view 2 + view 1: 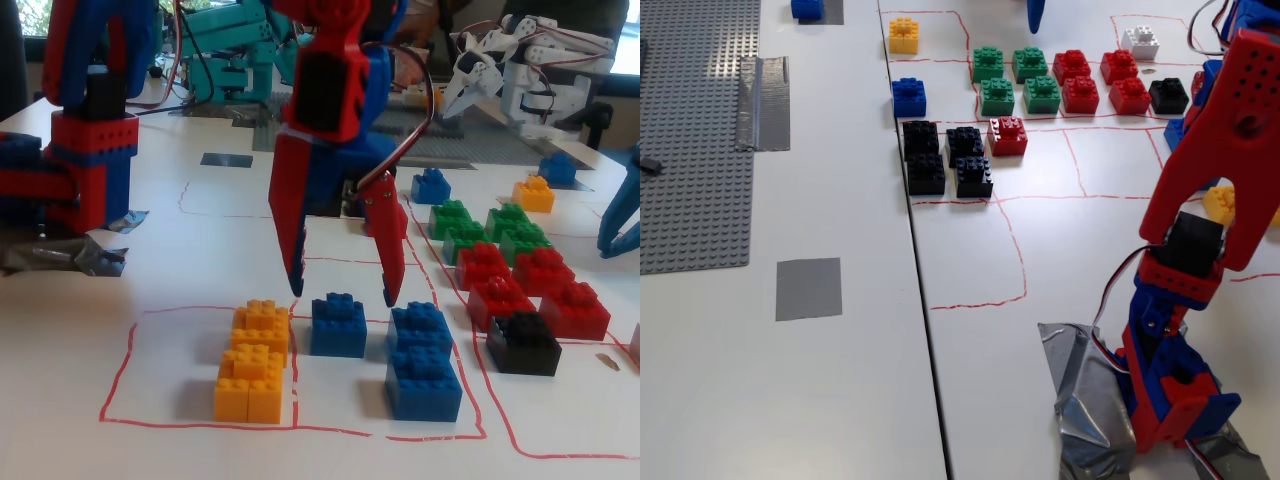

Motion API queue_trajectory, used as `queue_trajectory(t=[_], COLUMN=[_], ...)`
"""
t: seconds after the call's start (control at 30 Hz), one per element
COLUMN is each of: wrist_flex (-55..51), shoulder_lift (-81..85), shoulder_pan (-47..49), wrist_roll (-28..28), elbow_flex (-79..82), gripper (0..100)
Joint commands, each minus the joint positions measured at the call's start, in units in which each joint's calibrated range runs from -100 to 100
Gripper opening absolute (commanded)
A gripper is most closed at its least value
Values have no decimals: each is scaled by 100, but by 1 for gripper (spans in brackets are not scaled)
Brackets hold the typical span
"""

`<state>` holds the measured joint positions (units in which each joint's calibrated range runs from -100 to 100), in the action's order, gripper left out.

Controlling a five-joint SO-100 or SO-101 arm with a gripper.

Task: Grab the block and put it in the grey marker

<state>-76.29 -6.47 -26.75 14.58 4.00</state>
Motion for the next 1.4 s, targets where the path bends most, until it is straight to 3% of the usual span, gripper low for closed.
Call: queue_trajectory(t=[0.0, 1.37], wrist_flex=[72, 7], shoulder_lift=[168, -121], shoulder_pan=[113, -161], wrist_roll=[-63, 54], elbow_flex=[-500, -173], gripper=[28, 27])
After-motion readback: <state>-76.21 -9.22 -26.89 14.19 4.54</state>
